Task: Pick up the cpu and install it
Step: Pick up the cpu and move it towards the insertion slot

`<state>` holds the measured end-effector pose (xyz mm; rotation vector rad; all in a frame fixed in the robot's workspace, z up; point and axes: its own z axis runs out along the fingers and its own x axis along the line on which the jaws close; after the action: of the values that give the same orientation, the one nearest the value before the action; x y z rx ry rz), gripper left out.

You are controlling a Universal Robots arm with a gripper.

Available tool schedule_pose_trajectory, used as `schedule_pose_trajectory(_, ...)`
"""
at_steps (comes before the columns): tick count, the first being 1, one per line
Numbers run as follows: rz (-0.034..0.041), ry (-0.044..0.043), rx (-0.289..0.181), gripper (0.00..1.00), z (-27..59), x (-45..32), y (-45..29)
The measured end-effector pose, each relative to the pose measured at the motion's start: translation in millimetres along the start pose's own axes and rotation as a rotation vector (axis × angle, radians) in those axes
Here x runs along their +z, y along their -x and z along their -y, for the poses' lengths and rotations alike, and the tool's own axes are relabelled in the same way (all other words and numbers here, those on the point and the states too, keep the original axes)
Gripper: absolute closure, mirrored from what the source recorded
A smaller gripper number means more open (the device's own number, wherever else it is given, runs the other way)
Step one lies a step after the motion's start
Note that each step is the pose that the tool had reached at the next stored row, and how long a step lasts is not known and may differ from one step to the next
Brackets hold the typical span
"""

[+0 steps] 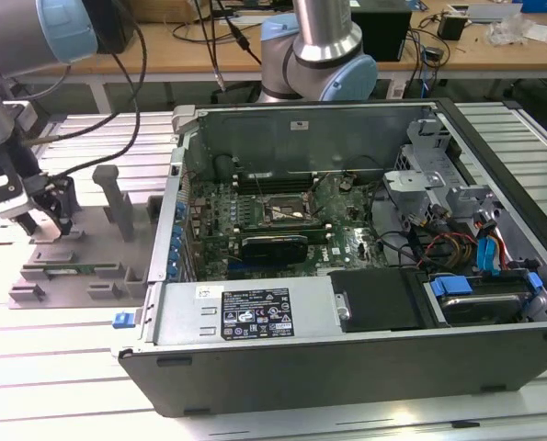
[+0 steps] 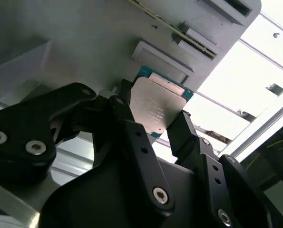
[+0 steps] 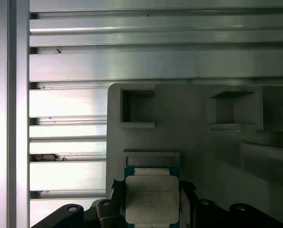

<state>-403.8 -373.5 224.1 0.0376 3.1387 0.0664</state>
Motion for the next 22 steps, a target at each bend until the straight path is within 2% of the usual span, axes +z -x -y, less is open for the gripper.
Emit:
schedule_pose_trajectory(5, 0.0000, 0.0001, 0.000, 0.45, -0.5, -13.4, 0.0)
schedule_pose_trajectory(7, 0.0000, 0.0001, 0.000, 0.45, -0.9, -22.4, 0.0)
schedule_pose_trajectory(9, 0.0001, 0.0002, 0.000, 0.45, -1.0, -24.6, 0.0)
schedule_pose_trajectory(12, 0.0002, 0.0004, 0.000, 0.45, -1.5, -35.4, 0.0)
schedule_pose_trajectory(14, 0.0003, 0.0004, 0.000, 0.45, -1.7, -40.0, 0.1)
schedule_pose_trajectory(18, 0.0005, 0.0011, 0.000, 0.45, -2.3, -55.2, 0.1)
schedule_pose_trajectory(22, 0.0006, 0.0014, 0.000, 0.45, -2.7, -63.9, 0.1)
